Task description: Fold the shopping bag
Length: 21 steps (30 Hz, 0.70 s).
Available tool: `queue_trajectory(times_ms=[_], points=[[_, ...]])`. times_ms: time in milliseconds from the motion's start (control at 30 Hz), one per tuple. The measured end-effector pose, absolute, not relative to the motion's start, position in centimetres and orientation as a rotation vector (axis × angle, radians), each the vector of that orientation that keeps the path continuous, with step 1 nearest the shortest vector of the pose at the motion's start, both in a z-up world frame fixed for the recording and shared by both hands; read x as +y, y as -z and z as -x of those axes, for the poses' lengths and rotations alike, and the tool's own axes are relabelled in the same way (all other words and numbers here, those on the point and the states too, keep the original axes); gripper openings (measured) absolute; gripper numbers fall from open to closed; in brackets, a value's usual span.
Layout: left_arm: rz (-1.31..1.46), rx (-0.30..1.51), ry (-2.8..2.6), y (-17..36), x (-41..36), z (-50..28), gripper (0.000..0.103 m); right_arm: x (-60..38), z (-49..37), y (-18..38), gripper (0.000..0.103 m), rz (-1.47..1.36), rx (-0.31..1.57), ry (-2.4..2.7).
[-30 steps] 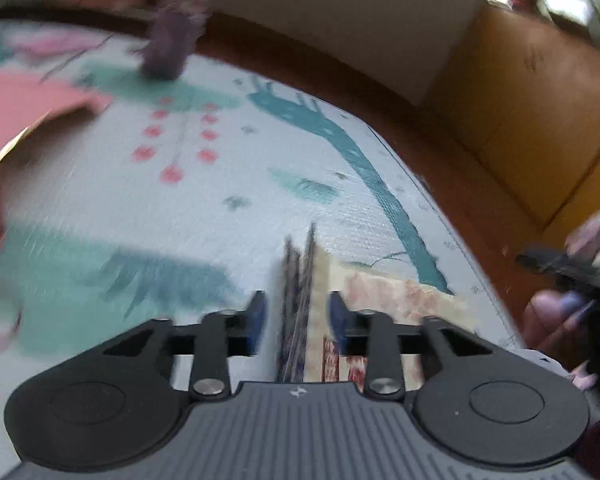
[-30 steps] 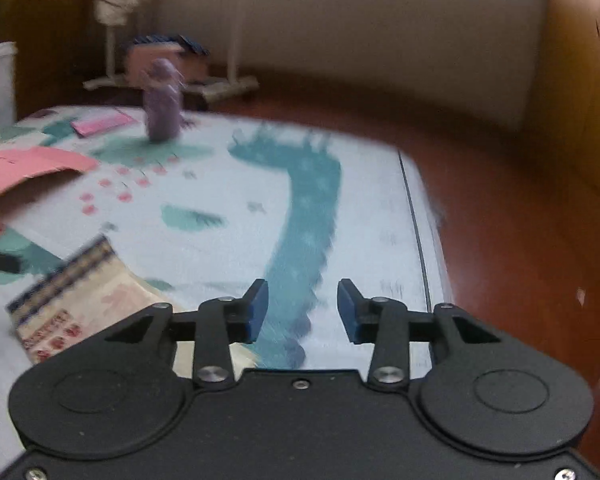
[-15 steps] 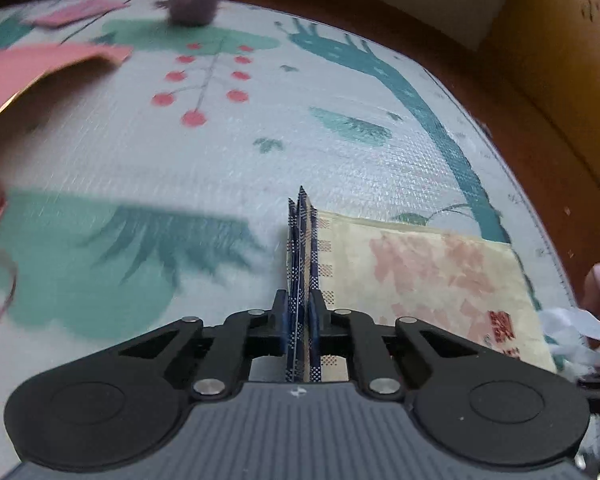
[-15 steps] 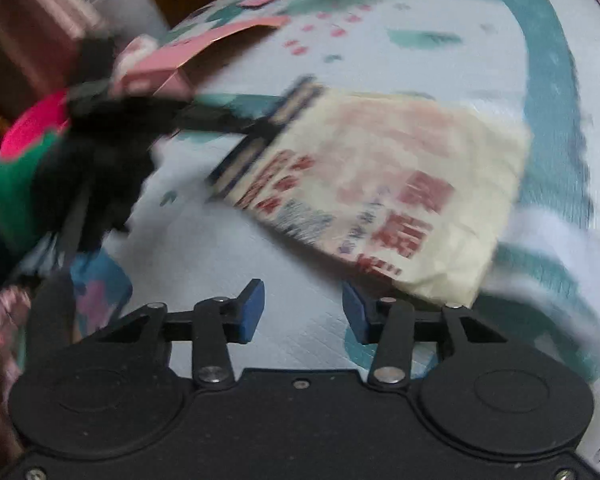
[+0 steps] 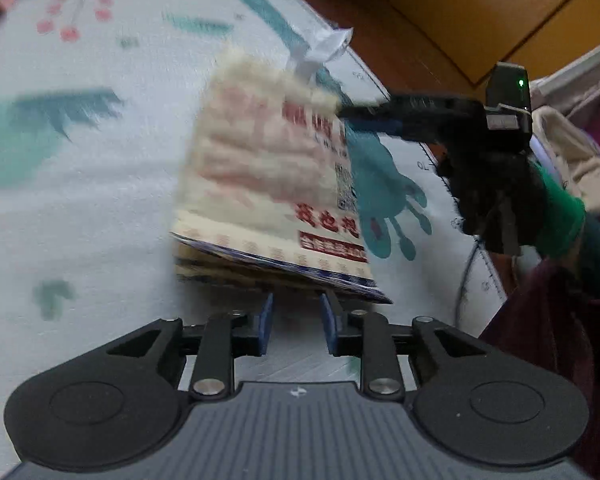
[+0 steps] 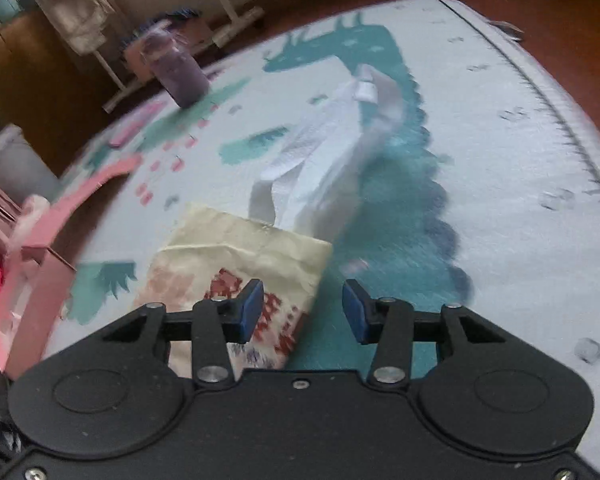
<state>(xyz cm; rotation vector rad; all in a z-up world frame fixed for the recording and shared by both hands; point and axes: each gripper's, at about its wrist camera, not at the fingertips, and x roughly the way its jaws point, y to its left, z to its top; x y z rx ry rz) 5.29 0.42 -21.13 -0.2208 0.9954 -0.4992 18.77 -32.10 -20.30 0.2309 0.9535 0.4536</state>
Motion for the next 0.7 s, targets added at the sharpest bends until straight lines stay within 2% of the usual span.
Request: queue_trajectory(times_ms=[167,233,300,400,500,700], points=[[0.113,0.863,0.36,19.9,1.3,-5.9,0.025,-30.2,-16.9,19.7,0.047,-0.127,1.002,-0.611],[0.071,0.809,0.305,19.4,1.6,-6.1,0.025,-29.0,-16.8,20.7,0.044,-0.07,1.027,-0.637],[0.038,0.863,0.325,21.1,0.5,-6.3,0.025,-28.8,-17.0,21.4,0.04,-0.044,1.021,-0.658],[0.036,0.891,0.38,22.5,-0.8,-6.0,0.026,-27.9,-17.9,21.7,0.036,-0.013,0.952,-0.655],[0.116,0.89,0.386,22.5,-0.8,-6.2,0.026,-27.6,-18.6,21.7,0.036,-0.018,0.866,-0.656],[0.044,0.843,0.349,21.4,-1.9,-6.4,0.028,-28.1,-20.6,21.2,0.036,-0.009,0.748,-0.602]])
